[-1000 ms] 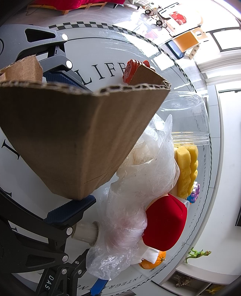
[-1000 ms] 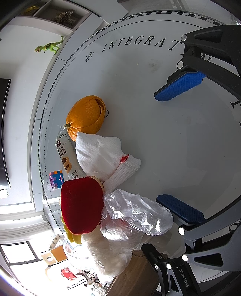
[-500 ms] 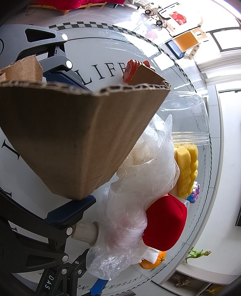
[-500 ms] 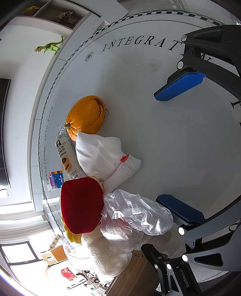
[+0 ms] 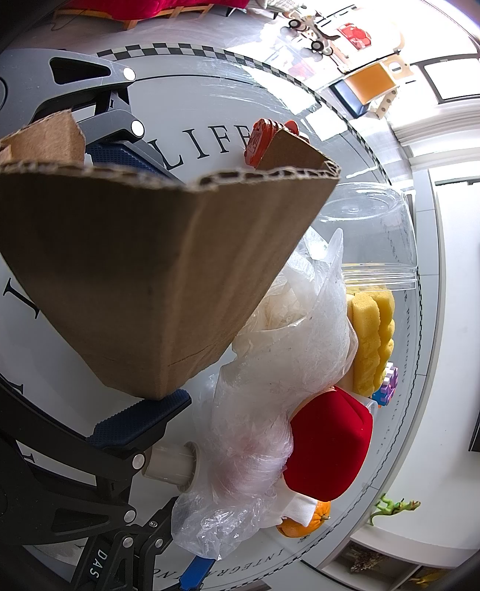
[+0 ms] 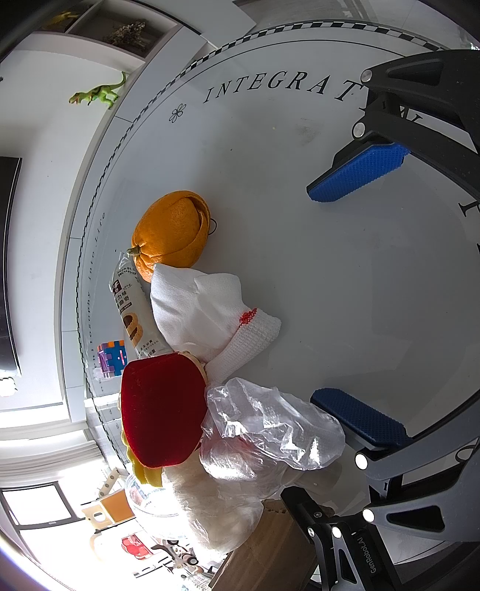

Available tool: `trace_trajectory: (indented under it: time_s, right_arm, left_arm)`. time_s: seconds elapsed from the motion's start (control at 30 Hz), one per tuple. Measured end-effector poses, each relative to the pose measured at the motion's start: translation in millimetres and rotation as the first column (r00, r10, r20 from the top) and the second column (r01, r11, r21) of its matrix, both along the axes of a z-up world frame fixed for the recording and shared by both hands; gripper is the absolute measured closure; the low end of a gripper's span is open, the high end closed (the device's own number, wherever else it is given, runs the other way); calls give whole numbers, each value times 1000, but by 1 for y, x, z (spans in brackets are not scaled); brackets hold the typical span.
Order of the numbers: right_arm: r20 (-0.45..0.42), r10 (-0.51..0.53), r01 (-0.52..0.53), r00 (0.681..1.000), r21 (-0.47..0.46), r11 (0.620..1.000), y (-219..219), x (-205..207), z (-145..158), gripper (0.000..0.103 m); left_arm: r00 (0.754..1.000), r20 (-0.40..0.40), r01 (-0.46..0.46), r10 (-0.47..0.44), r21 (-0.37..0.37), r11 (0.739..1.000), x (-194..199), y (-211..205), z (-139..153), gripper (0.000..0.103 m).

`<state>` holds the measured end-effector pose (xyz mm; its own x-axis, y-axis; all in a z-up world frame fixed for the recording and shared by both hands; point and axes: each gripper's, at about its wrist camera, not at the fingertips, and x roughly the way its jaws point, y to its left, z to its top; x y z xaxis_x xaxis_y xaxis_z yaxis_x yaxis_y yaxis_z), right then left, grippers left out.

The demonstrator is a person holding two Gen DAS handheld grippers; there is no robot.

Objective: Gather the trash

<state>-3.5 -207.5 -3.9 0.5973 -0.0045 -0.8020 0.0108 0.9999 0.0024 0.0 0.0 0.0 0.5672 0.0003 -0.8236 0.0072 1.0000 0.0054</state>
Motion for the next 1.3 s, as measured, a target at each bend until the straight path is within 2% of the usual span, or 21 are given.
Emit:
trace_trajectory:
  time_s: [0.77,0.83,0.93,1.13,1.3]
  right_arm:
    - [-3,3,-3,1000,9,1000,-2,-1,0,3]
    - [-19,29,-28,999,38,999,-4,-1,3,3]
    - [6,54,-54,999,82,995,-13,-7,21,3]
    - [67,147,-152,987,75,986,6,-18,51,3]
    - [77,237,-241,968,47,969,31,-16,63,11]
  left_arm:
    - [1000,-7,8,-8,-17,1000,-2,2,1,6]
    - [1000,3,17,-17,-41,999,-7,3,5,6]
    - [1000,20,21,-20,-29,999,-17,7,9,6]
    - [999,42,22,-19,-67,997,-23,23,22,6]
    - [999,36,30,-26,-99,995,-28,33,22,6]
